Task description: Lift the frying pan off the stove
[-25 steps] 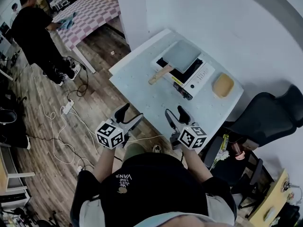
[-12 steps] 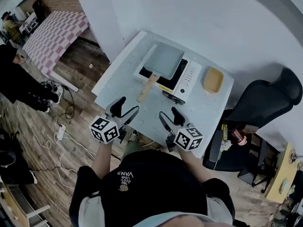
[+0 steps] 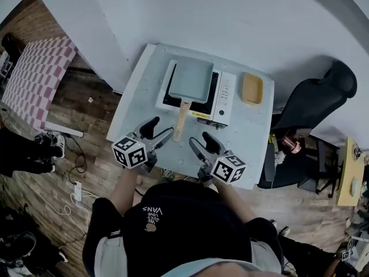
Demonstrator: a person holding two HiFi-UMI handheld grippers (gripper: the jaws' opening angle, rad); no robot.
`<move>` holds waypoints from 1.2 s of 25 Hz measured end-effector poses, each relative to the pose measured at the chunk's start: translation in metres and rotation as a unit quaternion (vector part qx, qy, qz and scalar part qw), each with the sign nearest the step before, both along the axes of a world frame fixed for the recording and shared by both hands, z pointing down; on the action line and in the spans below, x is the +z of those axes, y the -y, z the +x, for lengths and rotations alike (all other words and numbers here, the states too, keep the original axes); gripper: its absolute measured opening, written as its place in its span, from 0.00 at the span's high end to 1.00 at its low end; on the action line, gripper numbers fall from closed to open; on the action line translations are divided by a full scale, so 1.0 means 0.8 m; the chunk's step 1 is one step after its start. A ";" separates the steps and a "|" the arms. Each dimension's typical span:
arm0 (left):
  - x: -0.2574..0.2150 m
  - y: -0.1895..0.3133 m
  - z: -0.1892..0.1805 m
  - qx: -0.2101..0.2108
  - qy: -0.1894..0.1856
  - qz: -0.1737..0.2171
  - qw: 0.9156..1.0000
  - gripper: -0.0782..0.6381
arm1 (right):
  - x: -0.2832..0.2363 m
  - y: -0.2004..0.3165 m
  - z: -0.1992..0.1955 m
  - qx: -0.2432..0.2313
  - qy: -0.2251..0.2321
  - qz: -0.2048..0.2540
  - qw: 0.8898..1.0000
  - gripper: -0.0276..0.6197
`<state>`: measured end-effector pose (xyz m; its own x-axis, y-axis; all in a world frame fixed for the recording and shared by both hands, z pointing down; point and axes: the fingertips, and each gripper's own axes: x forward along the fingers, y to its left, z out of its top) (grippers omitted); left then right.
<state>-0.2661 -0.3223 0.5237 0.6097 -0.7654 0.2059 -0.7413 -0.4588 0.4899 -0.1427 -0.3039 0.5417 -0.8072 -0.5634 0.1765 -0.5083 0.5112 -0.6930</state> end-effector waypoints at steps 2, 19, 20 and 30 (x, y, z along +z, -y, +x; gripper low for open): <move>0.005 0.011 -0.003 0.022 -0.016 -0.010 1.000 0.45 | -0.002 0.002 -0.011 0.015 0.014 -0.010 1.000 0.49; 0.039 0.073 0.036 0.188 -0.177 -0.157 0.953 0.45 | 0.004 0.002 -0.073 0.062 0.037 -0.073 0.995 0.50; 0.038 0.074 0.042 0.197 -0.190 -0.170 0.947 0.45 | 0.005 0.002 -0.074 0.063 0.038 -0.078 0.994 0.50; 0.063 0.097 0.075 0.240 -0.224 -0.250 0.911 0.45 | 0.014 0.007 -0.084 0.070 0.055 -0.106 0.990 0.54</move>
<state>-0.2063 -0.3997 0.5741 0.9578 -0.2677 0.1044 -0.1893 -0.3143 0.9303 -0.2096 -0.3098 0.5527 -0.7451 -0.6304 0.2176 -0.4787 0.2784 -0.8327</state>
